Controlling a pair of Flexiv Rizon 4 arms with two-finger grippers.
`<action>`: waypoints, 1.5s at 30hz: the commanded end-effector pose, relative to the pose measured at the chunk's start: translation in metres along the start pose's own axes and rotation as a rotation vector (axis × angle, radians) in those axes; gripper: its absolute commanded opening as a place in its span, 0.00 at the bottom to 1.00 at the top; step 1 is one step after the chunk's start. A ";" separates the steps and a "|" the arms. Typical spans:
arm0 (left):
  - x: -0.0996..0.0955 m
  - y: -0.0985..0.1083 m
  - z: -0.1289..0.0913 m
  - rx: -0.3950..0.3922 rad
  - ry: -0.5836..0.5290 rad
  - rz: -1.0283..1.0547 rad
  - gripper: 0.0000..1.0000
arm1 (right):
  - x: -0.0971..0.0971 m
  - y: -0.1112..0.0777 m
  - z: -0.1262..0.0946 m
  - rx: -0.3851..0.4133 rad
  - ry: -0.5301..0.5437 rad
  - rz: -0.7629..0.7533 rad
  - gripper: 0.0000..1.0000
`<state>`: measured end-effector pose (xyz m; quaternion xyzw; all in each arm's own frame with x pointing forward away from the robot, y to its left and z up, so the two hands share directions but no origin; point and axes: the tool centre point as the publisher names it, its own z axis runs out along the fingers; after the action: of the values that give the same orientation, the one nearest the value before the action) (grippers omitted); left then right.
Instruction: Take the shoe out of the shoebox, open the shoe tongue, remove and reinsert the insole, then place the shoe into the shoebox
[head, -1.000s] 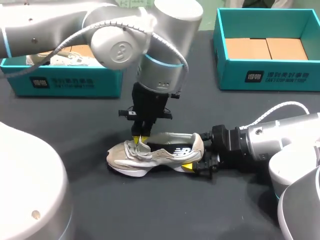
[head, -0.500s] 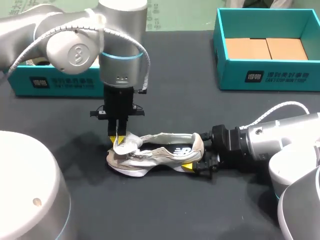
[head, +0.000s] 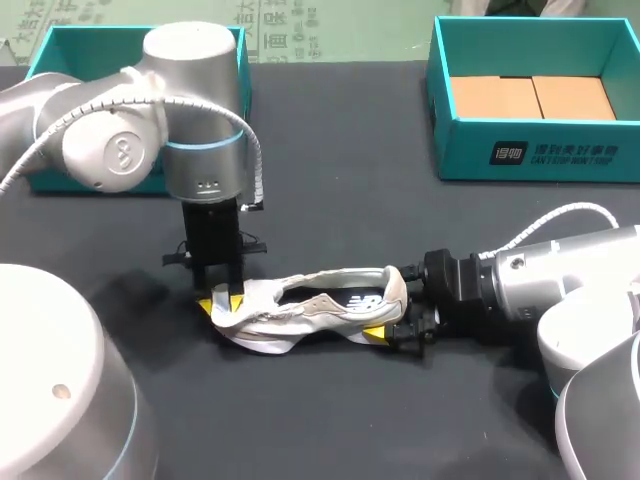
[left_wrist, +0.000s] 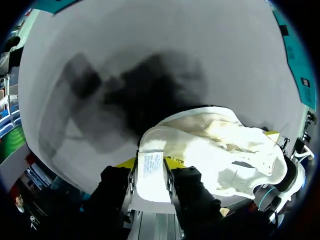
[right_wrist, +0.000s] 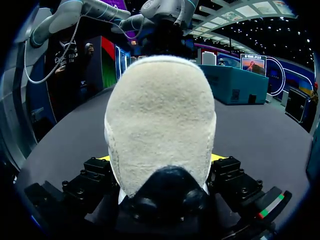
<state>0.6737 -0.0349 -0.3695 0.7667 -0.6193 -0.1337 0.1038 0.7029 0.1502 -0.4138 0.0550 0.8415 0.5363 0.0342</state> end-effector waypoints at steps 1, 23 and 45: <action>-0.006 0.004 -0.005 0.013 0.004 0.012 0.49 | 0.000 0.000 0.000 0.005 0.000 0.001 0.00; 0.003 0.034 -0.102 0.152 0.106 0.353 0.77 | 0.000 0.000 0.000 0.005 0.000 0.001 0.00; 0.069 0.056 -0.179 0.186 -0.023 1.296 0.00 | 0.000 0.000 0.000 0.005 0.000 0.001 0.00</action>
<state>0.6919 -0.1026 -0.1918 0.3719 -0.9224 0.0191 0.1023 0.7028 0.1497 -0.4145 0.0552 0.8417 0.5361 0.0341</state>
